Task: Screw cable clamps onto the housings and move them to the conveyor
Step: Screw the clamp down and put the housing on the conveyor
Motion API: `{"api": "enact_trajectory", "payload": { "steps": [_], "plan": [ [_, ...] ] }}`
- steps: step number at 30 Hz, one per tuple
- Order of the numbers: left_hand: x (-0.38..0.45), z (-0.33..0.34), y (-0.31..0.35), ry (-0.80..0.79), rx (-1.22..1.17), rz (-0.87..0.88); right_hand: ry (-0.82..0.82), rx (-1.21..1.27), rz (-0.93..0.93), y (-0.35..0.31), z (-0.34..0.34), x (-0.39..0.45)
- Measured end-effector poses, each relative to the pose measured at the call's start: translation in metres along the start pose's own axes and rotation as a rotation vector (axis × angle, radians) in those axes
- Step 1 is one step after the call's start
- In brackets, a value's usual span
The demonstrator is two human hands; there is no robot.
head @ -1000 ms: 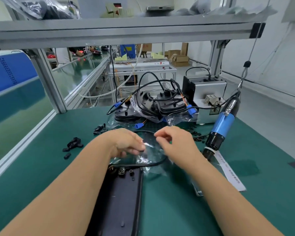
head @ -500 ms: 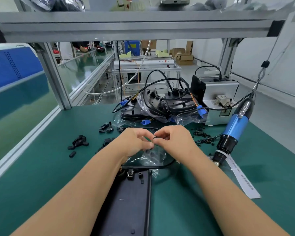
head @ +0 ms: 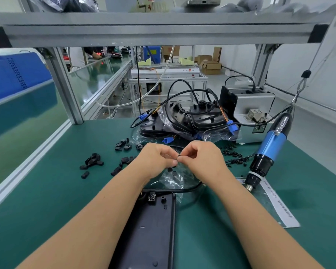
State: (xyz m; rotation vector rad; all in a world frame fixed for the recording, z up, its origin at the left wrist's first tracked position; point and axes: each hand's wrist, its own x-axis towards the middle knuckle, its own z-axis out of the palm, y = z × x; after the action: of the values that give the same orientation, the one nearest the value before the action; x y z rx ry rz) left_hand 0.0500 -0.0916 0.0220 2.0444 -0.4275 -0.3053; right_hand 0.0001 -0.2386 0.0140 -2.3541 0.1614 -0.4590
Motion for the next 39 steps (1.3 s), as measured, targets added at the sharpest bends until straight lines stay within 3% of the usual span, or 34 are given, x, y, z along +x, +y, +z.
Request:
{"api": "enact_trajectory", "payload": {
  "steps": [6, 24, 29, 32, 35, 39],
  "plan": [
    [-0.001, 0.001, 0.001, -0.005, 0.030, 0.017, -0.116, 0.067, 0.013, -0.001, -0.011, 0.003],
    [-0.004, -0.001, 0.002, -0.027, -0.007, 0.007, -0.057, -0.011, -0.103, -0.003, -0.011, -0.010],
    [-0.012, -0.019, -0.005, -0.061, 0.042, -0.050, -0.039, 0.309, -0.011, -0.022, -0.020, -0.028],
    [-0.024, -0.043, -0.019, 0.044, 0.136, -0.022, -0.258, 0.461, 0.063, -0.047, -0.022, -0.048],
    [-0.043, -0.065, -0.042, 0.278, 0.025, -0.006, -0.482, 0.297, -0.024, -0.074, -0.008, -0.073],
    [-0.066, -0.077, -0.073, 0.453, -0.213, -0.027, -0.490, 0.007, -0.159, -0.097, 0.024, -0.098]
  ]
}}
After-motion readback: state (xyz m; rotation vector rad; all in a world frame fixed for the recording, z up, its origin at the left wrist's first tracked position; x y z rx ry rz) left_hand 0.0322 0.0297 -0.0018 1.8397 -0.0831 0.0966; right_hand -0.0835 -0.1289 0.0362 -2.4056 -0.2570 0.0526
